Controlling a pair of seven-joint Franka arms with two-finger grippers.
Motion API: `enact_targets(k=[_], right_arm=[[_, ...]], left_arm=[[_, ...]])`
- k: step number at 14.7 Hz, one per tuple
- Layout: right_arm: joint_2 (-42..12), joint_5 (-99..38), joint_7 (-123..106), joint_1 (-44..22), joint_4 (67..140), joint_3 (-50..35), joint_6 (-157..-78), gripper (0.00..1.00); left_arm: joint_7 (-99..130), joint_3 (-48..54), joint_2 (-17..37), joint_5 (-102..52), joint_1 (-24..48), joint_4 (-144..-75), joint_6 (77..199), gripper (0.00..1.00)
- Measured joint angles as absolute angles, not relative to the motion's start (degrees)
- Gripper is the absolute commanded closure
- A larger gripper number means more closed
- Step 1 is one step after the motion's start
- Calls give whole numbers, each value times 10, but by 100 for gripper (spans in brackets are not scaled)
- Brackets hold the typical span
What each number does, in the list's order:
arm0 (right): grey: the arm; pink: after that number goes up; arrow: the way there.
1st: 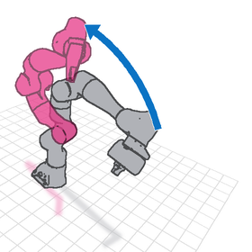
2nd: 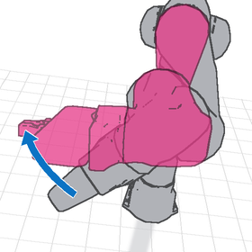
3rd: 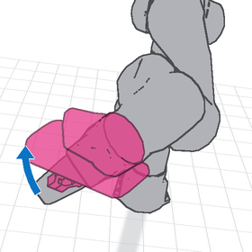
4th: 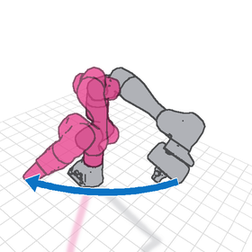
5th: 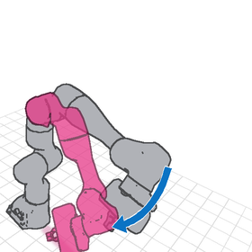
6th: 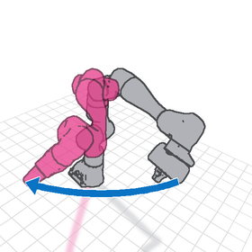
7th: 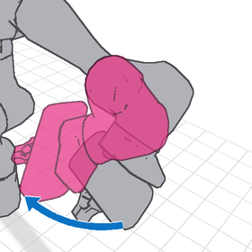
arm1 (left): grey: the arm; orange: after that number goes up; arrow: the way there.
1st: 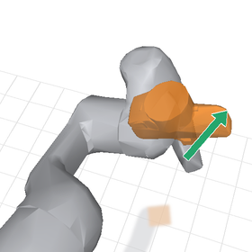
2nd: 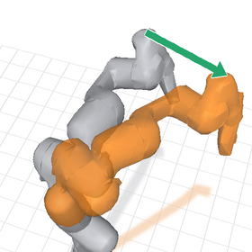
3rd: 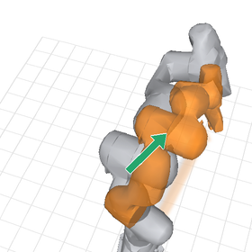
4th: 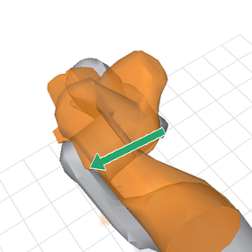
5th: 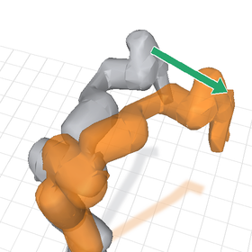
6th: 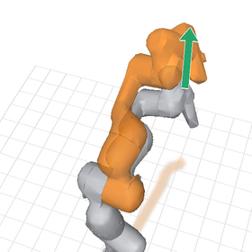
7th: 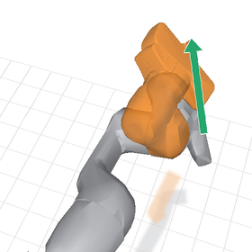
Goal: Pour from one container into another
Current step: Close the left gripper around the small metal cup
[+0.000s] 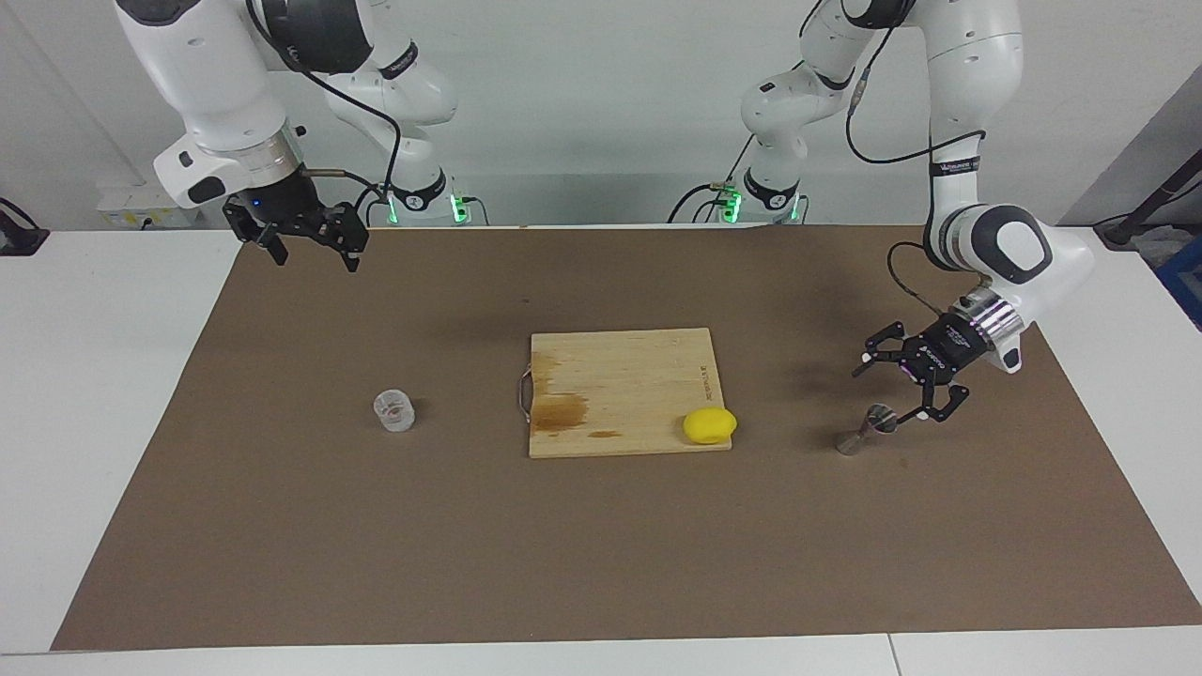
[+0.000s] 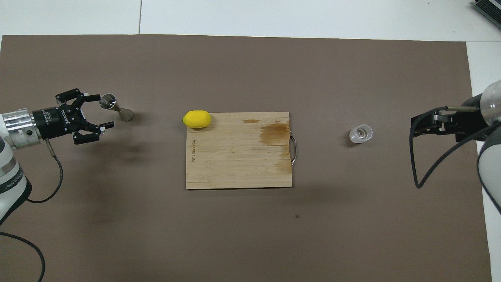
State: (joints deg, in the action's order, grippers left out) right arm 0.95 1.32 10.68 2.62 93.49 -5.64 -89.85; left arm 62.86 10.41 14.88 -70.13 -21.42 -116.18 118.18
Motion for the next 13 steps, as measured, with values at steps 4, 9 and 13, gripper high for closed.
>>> enact_targets(k=[4, 9, 13], right_arm=[[10, 13, 107, 26, 935, -56, -899, 0], [10, 13, 107, 26, 935, -56, -899, 0], [10, 13, 107, 26, 935, -56, -899, 0]], left_arm=[[643, 105, 150, -701, -214, -1156, 1163, 0], [644, 103, 153, -701, -214, -1151, 1166, 0], [668, 102, 157, -701, -215, -1134, 1164, 0]])
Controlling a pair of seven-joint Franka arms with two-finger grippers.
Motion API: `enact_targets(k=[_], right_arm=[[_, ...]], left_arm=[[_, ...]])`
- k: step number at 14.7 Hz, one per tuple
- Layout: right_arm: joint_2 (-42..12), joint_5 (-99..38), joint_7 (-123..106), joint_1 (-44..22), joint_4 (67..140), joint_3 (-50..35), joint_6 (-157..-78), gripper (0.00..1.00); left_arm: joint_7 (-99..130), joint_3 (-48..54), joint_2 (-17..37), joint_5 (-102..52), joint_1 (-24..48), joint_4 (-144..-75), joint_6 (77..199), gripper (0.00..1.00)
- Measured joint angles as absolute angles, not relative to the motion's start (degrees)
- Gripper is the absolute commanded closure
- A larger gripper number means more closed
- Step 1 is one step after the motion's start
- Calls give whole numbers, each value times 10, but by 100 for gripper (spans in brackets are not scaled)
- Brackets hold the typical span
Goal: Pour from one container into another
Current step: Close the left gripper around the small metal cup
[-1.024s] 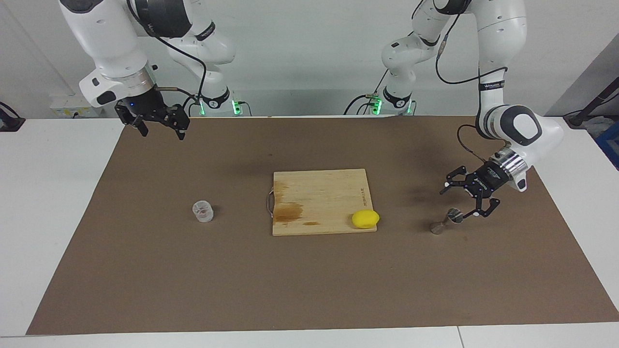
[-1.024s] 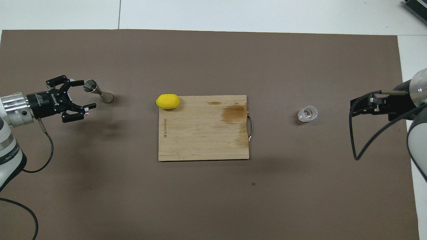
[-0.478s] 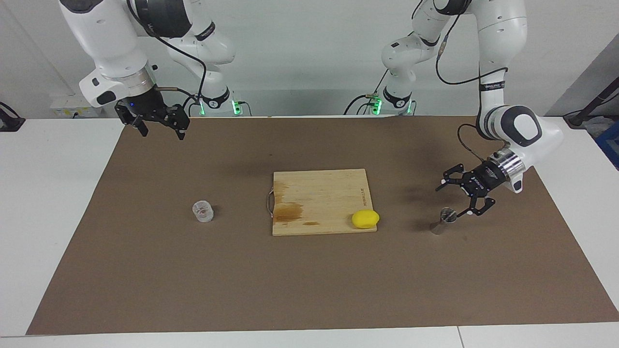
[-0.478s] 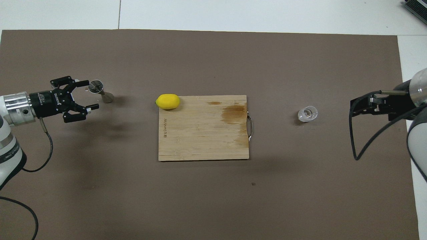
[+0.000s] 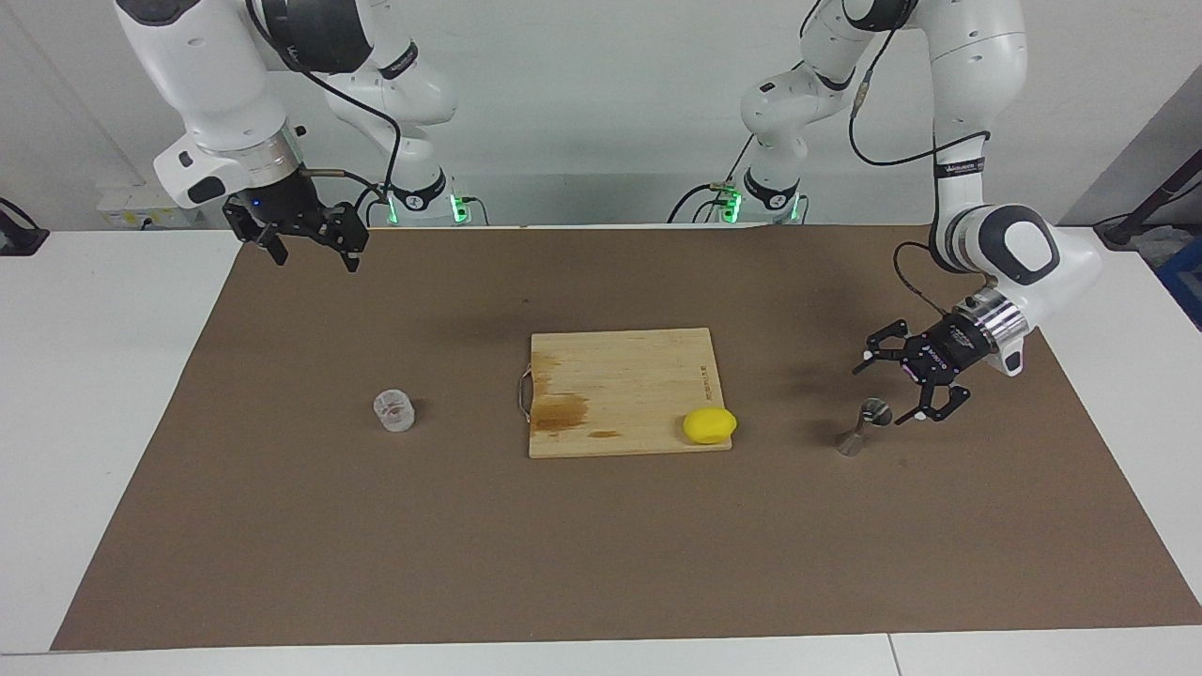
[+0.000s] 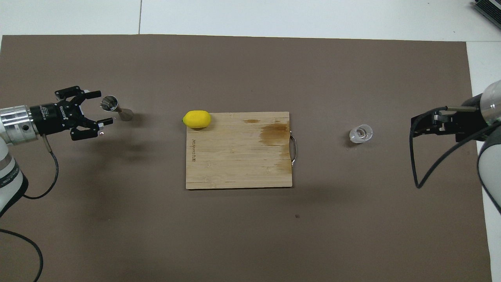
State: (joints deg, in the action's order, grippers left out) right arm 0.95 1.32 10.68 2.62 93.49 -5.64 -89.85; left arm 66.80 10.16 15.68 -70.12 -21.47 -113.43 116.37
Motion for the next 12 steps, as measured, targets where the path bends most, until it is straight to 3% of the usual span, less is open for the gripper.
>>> enact_targets(k=[12], right_arm=[[10, 13, 107, 26, 935, -56, -899, 0]], left_arm=[[678, 111, 189, -701, -213, -1126, 1223, 6]])
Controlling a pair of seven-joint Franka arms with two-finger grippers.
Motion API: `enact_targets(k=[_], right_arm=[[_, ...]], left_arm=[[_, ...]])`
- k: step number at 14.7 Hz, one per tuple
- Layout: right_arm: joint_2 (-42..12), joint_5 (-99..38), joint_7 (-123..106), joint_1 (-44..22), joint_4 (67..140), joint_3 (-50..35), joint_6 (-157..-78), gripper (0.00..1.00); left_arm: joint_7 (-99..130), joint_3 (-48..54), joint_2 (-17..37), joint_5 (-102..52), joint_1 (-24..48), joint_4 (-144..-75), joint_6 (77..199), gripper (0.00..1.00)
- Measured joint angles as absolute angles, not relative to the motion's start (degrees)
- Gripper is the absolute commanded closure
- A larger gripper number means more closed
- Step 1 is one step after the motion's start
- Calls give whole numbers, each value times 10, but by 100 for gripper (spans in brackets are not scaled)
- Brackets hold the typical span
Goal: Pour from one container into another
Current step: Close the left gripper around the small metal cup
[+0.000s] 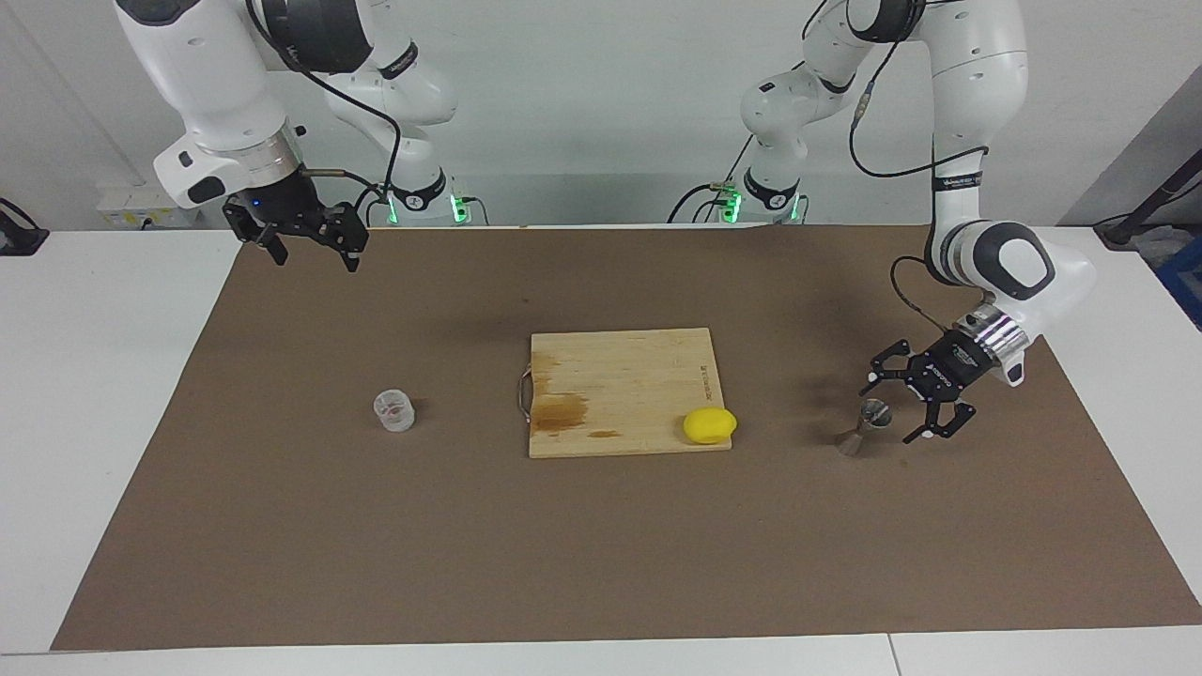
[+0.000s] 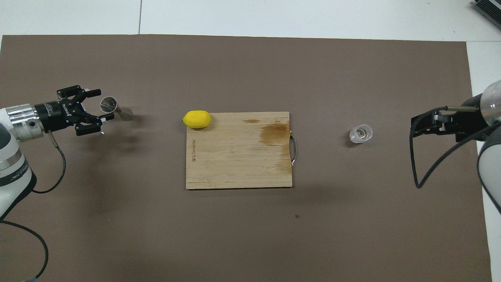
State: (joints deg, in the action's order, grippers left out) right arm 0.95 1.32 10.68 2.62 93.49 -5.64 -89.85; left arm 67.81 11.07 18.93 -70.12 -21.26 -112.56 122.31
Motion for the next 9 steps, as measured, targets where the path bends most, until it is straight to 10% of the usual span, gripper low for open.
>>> enact_targets(k=[9], right_arm=[[10, 13, 107, 26, 935, -56, -899, 0]], left_arm=[[678, 115, 189, -701, -212, -1126, 1223, 25]])
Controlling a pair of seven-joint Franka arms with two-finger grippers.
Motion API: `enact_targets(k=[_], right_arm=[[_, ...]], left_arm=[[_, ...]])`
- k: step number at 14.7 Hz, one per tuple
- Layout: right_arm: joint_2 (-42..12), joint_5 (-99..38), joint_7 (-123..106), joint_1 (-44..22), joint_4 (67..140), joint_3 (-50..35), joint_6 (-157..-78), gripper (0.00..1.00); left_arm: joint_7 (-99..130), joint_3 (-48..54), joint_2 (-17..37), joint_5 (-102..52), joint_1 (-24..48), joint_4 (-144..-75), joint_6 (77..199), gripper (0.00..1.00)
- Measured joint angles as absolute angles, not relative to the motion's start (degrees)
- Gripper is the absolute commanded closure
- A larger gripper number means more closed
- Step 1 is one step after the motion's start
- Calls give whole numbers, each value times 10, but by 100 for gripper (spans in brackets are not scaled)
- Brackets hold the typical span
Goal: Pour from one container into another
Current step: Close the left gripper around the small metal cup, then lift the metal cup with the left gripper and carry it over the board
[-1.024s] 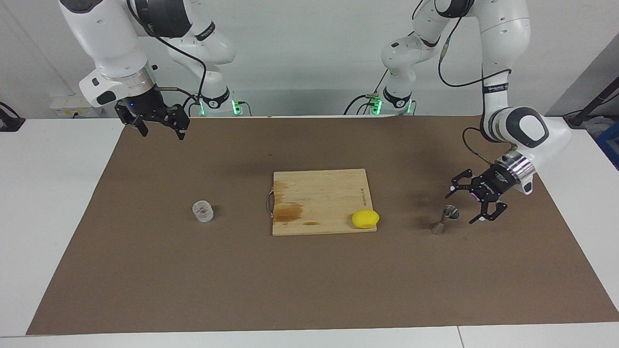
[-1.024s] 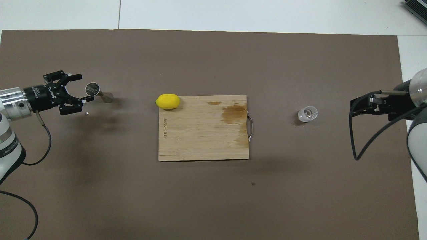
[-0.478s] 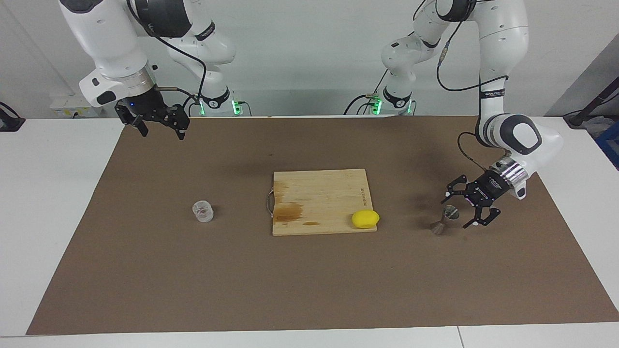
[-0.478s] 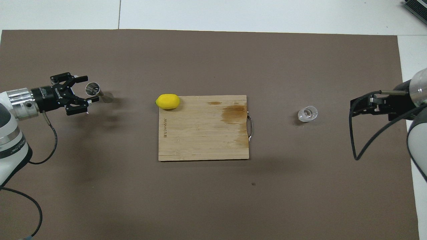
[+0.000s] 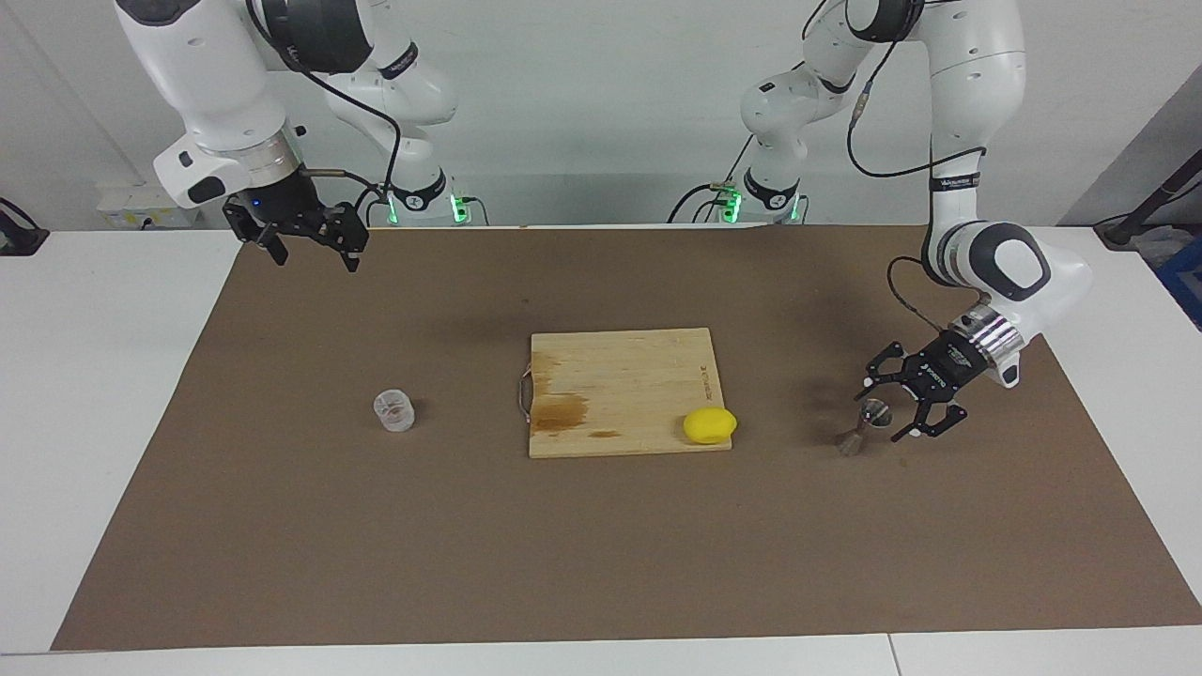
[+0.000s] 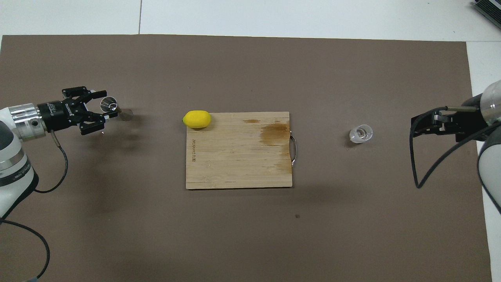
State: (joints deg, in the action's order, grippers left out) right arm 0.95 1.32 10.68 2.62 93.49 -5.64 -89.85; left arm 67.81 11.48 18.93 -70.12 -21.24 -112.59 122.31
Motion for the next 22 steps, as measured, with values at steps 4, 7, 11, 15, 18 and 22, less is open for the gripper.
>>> enact_targets(k=[4, 7, 11, 15, 18, 22], right_arm=[[10, 13, 107, 26, 935, -56, -899, 0], [10, 13, 107, 26, 935, -56, -899, 0], [10, 13, 107, 26, 935, -56, -899, 0], [10, 13, 107, 26, 935, -56, -899, 0], [10, 13, 107, 26, 935, -56, -899, 0], [10, 13, 107, 26, 935, -56, -899, 0]], left_arm=[[678, 115, 189, -701, -213, -1126, 1223, 26], [679, 114, 189, -701, -213, -1126, 1222, 46], [679, 114, 189, -701, -213, -1126, 1219, 100], [678, 118, 189, -701, -212, -1118, 1202, 100], [680, 123, 189, -701, -193, -1074, 1129, 100], [677, 149, 189, -726, -155, -1061, 1080, 100]])
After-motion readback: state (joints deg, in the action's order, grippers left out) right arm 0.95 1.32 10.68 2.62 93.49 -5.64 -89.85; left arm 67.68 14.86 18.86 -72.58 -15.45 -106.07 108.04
